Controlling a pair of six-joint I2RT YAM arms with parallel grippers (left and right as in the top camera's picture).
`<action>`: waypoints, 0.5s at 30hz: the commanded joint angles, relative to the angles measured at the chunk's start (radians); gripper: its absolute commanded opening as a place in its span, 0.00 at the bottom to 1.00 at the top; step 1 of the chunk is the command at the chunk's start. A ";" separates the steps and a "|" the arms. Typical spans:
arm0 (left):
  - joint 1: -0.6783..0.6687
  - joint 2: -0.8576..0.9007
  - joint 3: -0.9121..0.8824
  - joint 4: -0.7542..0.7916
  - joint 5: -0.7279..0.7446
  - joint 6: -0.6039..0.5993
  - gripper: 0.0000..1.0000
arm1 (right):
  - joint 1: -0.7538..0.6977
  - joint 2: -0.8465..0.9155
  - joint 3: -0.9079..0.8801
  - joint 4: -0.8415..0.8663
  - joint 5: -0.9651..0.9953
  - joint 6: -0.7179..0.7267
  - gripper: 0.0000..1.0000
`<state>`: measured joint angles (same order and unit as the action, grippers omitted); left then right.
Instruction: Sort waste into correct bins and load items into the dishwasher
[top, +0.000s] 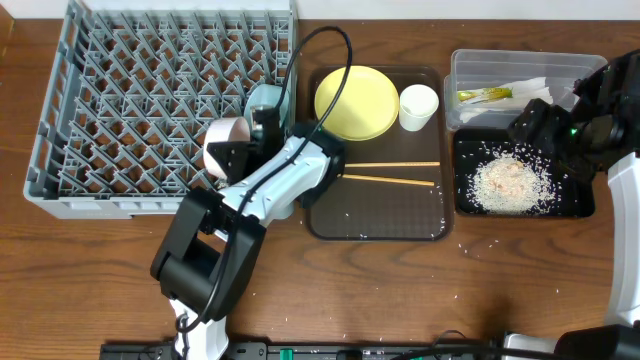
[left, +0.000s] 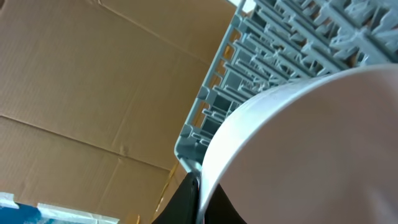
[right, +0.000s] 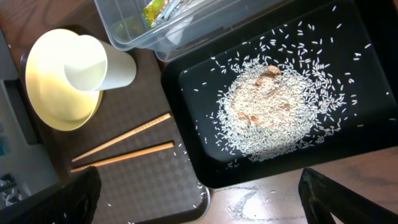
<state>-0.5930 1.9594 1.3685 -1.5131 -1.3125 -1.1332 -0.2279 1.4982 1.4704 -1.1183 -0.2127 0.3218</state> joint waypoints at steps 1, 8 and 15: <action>-0.026 0.007 -0.047 -0.005 -0.024 -0.072 0.07 | 0.000 -0.007 0.013 0.000 -0.004 -0.001 0.99; -0.103 0.007 -0.058 -0.003 -0.014 -0.077 0.08 | 0.000 -0.007 0.013 0.000 -0.005 -0.001 0.99; -0.122 0.007 -0.058 0.007 0.095 -0.076 0.10 | 0.000 -0.007 0.013 0.000 -0.005 -0.001 0.99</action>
<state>-0.7078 1.9598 1.3132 -1.5112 -1.2816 -1.1790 -0.2279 1.4982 1.4704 -1.1183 -0.2127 0.3218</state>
